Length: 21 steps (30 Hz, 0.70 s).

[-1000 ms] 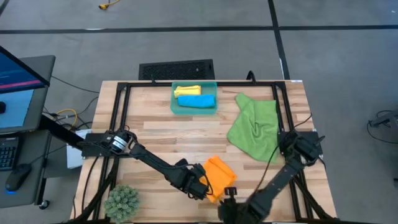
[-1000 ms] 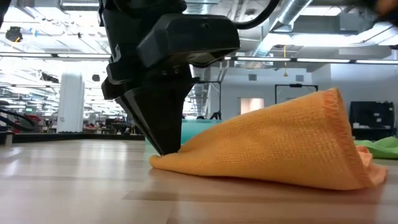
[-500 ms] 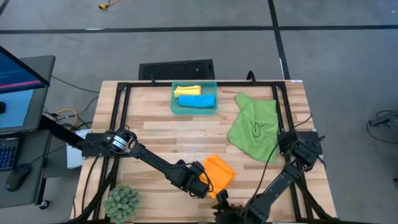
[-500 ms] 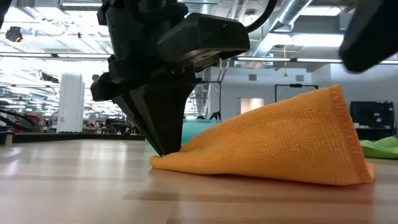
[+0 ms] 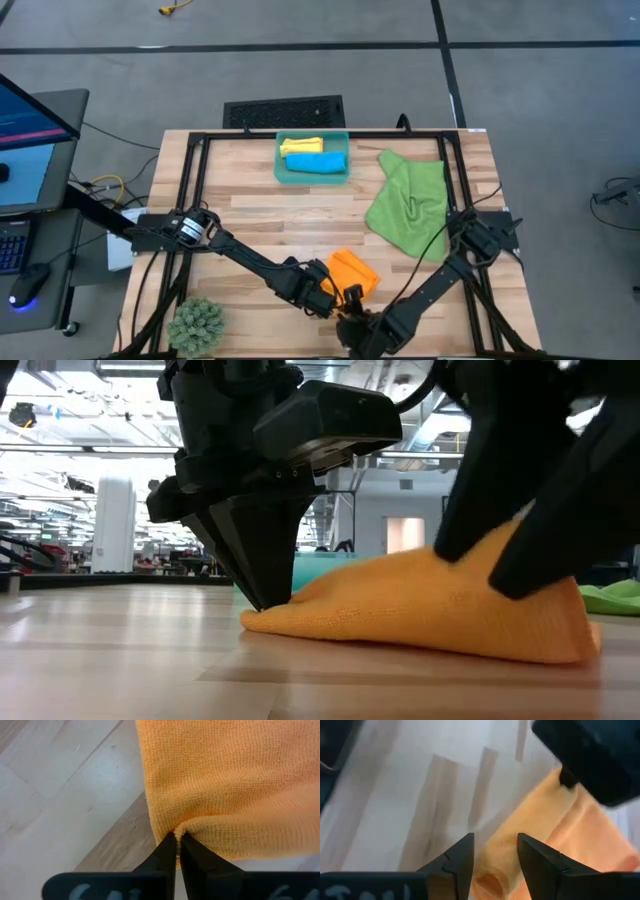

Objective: Roll microfiber towels into tight, uniform cylinder then place into a basket
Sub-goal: Roll the orange microfiber towel

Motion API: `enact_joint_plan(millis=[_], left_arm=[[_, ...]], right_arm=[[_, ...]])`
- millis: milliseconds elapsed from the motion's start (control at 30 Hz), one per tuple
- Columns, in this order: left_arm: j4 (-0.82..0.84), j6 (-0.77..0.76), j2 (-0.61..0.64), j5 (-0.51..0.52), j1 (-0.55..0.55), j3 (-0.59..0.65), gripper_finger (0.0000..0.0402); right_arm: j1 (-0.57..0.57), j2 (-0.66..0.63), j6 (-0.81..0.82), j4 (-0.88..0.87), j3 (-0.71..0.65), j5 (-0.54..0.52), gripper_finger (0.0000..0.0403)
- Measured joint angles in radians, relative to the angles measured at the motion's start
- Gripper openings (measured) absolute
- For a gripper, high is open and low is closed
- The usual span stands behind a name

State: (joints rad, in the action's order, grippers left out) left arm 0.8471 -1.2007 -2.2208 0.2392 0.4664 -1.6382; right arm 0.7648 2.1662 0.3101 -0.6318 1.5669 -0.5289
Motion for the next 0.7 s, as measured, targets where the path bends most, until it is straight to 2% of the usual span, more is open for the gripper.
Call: enact_joint_plan(millis=[167,367,700], left_arm=[[0.0,0.001,0.0,0.0,0.0,0.0,0.0006],[0.0,0.015,0.0,-0.001,0.0,0.0,0.0006],[0.0,0.038,0.0,0.001,0.001,0.0,0.0006]], right_arm=[[-0.027,0.0,0.128,-0.099,0.0,0.012,0.0169],[-0.042,0.028,0.136,-0.094,0.002,0.115,0.0171],[-0.064,0.066,0.195,-0.142,0.006,0.16,0.0177]])
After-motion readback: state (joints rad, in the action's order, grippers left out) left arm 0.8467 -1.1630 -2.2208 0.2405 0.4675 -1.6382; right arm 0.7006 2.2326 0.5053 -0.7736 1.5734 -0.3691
